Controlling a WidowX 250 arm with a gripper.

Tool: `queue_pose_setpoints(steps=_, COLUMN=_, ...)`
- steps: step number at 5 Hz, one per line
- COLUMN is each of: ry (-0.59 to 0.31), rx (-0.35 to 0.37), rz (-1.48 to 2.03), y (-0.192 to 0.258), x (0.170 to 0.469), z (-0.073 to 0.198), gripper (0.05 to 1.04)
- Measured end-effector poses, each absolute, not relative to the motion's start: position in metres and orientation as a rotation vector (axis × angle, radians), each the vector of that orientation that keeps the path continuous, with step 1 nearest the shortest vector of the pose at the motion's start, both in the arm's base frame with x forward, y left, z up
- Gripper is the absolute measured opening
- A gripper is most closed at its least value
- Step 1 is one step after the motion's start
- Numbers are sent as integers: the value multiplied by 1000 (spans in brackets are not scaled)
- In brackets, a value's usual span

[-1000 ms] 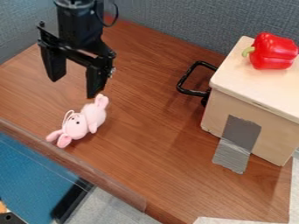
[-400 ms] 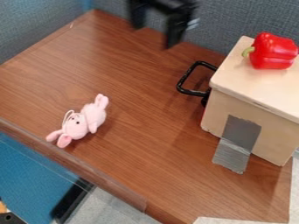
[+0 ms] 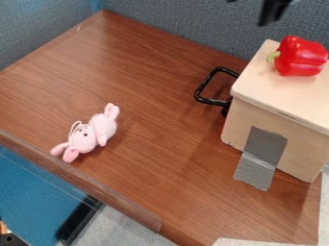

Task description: Move the red object to the left side of the table

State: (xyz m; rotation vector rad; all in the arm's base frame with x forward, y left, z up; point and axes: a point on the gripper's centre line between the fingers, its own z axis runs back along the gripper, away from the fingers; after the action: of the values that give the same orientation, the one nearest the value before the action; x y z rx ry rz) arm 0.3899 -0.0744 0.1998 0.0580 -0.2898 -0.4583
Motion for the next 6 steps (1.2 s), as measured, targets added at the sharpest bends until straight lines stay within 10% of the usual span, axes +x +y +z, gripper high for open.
queue_pose_setpoints(steps=6, ry=-194, rx=31, rz=-653, y=-144, x=419, z=143, gripper=1000)
